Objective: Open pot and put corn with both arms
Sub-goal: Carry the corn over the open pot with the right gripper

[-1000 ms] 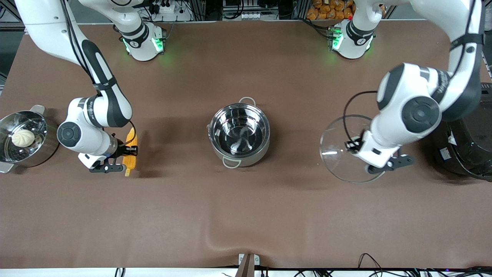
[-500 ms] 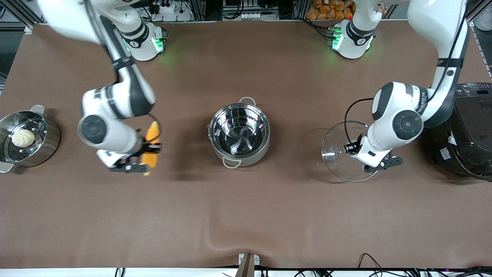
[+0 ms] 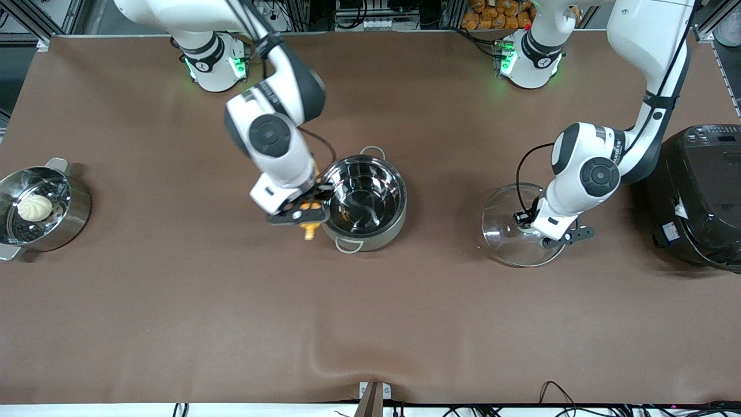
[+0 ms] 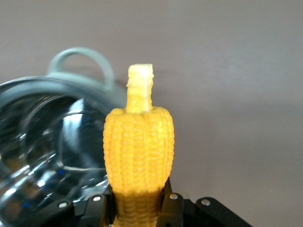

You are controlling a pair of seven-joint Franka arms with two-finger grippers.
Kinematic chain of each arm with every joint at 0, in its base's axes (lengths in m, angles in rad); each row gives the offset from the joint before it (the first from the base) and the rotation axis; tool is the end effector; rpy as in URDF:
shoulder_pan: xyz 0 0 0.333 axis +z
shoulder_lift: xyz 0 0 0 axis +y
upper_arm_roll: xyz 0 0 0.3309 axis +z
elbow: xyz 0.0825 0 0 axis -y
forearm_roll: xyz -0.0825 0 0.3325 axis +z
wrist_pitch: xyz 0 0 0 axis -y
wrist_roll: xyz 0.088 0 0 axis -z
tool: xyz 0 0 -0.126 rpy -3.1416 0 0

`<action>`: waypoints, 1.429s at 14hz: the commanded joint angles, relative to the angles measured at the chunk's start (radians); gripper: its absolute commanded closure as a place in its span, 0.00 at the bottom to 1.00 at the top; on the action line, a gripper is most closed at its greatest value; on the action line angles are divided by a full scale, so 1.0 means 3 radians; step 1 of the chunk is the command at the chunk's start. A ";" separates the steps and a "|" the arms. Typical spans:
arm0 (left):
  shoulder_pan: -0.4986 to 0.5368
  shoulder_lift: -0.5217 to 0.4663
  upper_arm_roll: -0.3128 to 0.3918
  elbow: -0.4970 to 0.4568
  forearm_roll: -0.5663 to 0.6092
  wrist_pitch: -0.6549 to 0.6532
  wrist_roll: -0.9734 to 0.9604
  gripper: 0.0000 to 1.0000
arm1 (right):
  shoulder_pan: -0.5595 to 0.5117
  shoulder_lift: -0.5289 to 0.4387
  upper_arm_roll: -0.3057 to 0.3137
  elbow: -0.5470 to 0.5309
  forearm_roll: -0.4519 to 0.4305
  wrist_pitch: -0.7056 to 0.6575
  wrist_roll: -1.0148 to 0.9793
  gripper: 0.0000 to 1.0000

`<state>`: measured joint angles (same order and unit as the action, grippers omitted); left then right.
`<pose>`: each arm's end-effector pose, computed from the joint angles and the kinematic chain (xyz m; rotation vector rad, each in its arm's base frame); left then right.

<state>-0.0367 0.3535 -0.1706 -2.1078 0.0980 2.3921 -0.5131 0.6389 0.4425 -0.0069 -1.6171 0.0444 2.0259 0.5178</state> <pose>0.5339 -0.1076 0.2791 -3.0910 -0.3734 0.0878 0.5079 0.3767 0.3846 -3.1248 -0.1480 0.0753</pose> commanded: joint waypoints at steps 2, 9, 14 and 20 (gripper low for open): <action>0.0041 -0.0191 -0.0035 -0.0326 -0.0056 0.0299 0.0038 1.00 | 0.0212 0.0308 -0.0049 0.0363 0.0026 -0.0060 0.0013 1.00; 0.0041 -0.0084 -0.0035 -0.0444 -0.0056 0.0509 0.0033 1.00 | 0.0350 0.0713 -0.0049 0.0691 -0.0005 -0.0101 0.0089 1.00; 0.0036 -0.0079 -0.0030 -0.0393 -0.0051 0.0484 0.0043 0.00 | 0.0345 0.0734 -0.0049 0.0763 0.0000 -0.0096 0.0084 1.00; 0.0041 -0.0391 -0.0014 0.0188 -0.0035 -0.0404 0.0023 0.00 | 0.0422 0.0724 -0.0049 0.0753 -0.0015 -0.0101 0.0166 0.00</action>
<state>-0.0338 0.2866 -0.1700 -2.1327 0.0979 2.4068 -0.5131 0.7482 0.6425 -0.0121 -1.4248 0.0436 2.0137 0.5421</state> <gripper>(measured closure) 0.000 0.269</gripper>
